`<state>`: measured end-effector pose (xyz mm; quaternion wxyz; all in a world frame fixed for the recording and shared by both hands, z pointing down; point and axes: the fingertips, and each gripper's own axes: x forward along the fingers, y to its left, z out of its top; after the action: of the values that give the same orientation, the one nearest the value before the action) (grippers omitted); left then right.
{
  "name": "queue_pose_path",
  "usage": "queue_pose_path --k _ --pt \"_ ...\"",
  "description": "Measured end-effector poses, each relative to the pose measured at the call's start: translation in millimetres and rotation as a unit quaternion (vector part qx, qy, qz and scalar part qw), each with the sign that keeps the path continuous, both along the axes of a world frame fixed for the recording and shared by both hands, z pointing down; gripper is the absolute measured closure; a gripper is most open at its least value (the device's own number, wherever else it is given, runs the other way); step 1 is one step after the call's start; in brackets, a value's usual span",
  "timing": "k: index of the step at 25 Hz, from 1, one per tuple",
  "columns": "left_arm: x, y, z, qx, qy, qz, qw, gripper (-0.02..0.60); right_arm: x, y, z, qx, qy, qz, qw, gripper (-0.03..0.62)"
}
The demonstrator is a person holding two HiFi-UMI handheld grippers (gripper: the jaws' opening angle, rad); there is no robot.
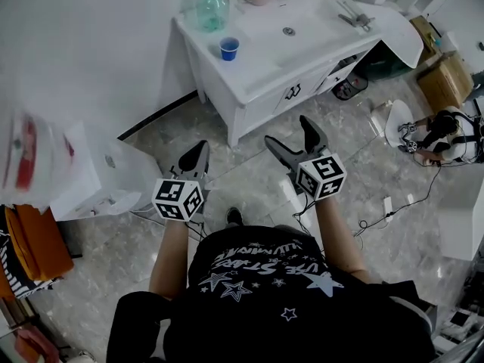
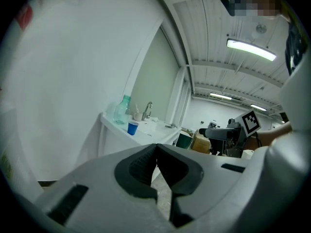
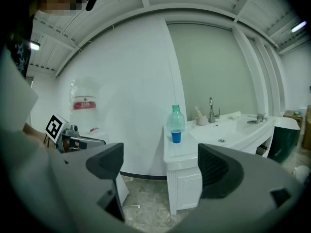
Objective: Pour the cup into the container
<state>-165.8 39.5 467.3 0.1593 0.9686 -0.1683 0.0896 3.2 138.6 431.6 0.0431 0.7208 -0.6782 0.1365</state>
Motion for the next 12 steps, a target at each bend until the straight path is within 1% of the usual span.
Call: queue_pose_path --k 5,8,12 --pt "3.7 -29.7 4.6 -0.005 0.006 -0.007 0.9999 0.569 13.0 -24.6 3.5 -0.009 0.015 0.001 1.000 0.134" --pt "13.0 -42.4 4.7 0.001 0.001 -0.012 0.9999 0.569 28.6 -39.9 5.9 -0.012 0.021 -0.007 1.000 0.134" --pt "25.3 -61.4 3.6 0.007 -0.001 -0.036 0.9993 0.569 54.8 -67.0 11.4 -0.011 0.021 -0.020 1.000 0.131"
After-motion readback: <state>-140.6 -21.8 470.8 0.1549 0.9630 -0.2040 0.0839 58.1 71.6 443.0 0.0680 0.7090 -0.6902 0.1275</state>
